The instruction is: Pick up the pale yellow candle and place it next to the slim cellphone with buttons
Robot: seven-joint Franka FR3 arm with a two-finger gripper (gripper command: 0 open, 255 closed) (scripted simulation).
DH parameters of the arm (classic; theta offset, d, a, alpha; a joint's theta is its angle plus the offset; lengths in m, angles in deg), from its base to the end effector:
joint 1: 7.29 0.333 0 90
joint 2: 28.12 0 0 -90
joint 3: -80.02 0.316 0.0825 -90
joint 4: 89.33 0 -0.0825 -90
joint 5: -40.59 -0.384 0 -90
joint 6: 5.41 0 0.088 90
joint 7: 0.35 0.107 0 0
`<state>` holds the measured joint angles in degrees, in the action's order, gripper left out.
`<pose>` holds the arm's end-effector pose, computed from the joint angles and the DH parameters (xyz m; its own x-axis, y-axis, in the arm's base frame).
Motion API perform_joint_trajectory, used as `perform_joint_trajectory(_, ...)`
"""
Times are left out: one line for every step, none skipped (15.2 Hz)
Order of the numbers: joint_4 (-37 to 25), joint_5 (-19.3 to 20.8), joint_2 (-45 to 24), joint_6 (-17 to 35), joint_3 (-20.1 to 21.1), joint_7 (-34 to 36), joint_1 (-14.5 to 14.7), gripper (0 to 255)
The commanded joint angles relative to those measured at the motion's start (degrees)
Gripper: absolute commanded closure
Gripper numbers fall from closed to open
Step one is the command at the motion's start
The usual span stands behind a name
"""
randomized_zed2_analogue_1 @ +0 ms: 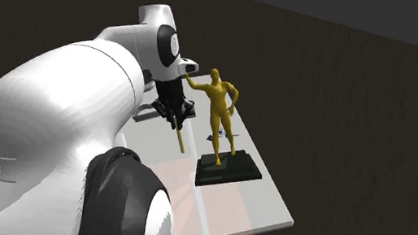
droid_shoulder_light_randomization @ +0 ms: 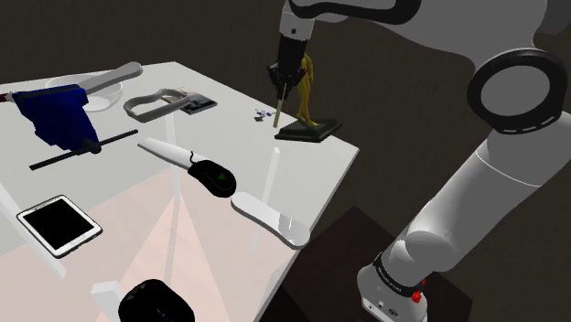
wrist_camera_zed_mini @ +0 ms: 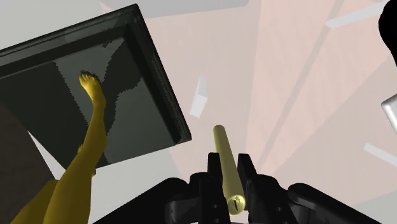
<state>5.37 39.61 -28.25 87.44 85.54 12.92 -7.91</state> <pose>0.5549 0.0493 0.5887 0.9885 -0.1464 -0.0376 -0.1469 -0.9891 -0.0089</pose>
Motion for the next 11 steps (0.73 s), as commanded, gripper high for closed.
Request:
perform_joint_trajectory(-1.57,0.0,0.03,-1.62,0.0,0.03,0.0,255)
perform_joint_trajectory(-2.55,0.02,-0.13,-2.44,0.01,0.05,0.01,255)
perform_joint_trajectory(-3.55,0.03,-0.31,-3.26,0.01,0.08,0.01,255)
perform_joint_trajectory(-4.58,0.05,-0.51,-4.08,0.02,0.1,0.02,255)
perform_joint_trajectory(-5.62,0.07,-0.72,-4.92,0.03,0.13,0.03,255)
perform_joint_trajectory(-6.69,0.09,-0.96,-5.76,0.03,0.16,0.04,255)
perform_joint_trajectory(-7.79,0.12,-1.2,-6.61,0.04,0.19,0.04,255)
perform_joint_trajectory(-8.91,0.14,-1.47,-7.47,0.05,0.22,0.05,255)
perform_joint_trajectory(-10.07,0.17,-1.76,-8.33,0.06,0.25,0.07,255)
perform_joint_trajectory(-11.25,0.2,-2.06,-9.21,0.07,0.28,0.08,255)
perform_joint_trajectory(-12.46,0.23,-2.39,-10.1,0.08,0.32,0.09,255)
